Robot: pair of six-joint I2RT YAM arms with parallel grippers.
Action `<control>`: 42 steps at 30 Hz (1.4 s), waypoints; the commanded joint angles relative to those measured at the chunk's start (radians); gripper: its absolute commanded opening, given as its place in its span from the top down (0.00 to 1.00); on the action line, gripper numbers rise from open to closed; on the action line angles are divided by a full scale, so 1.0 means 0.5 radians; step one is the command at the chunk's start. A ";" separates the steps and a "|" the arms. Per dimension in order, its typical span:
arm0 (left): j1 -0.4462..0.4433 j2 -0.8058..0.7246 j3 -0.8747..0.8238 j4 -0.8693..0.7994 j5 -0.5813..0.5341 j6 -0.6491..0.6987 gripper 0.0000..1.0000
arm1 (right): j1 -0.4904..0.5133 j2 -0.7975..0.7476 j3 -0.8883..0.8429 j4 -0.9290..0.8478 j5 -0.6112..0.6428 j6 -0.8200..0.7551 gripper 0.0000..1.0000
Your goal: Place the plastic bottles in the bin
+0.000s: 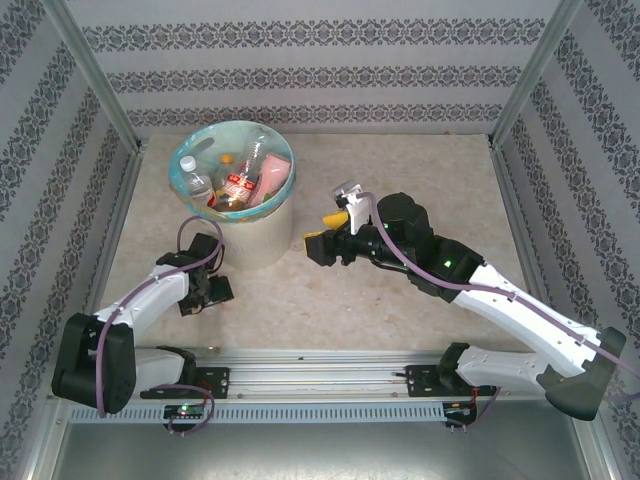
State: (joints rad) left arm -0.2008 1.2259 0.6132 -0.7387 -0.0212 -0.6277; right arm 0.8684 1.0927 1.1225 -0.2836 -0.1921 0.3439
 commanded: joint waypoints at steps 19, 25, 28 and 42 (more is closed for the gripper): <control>0.021 -0.813 -0.013 -0.333 -0.338 -0.392 0.44 | -0.005 -0.071 -0.006 -0.003 0.068 -0.032 0.24; 0.024 -1.094 0.168 -0.620 -0.546 -0.560 0.43 | -0.003 -0.068 0.015 -0.004 0.055 -0.025 0.24; 0.023 -1.316 0.307 -0.715 -0.719 -0.600 0.45 | -0.003 -0.071 0.024 -0.014 0.052 -0.022 0.24; 0.022 -0.855 1.977 -0.632 -1.236 0.421 0.51 | -0.003 -0.136 0.098 -0.111 0.113 -0.066 0.25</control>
State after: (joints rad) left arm -0.2005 0.7052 1.5085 -1.1133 -0.6064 -0.6334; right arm 0.8677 1.0374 1.1419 -0.3264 -0.1669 0.3328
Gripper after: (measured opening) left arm 0.540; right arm 0.749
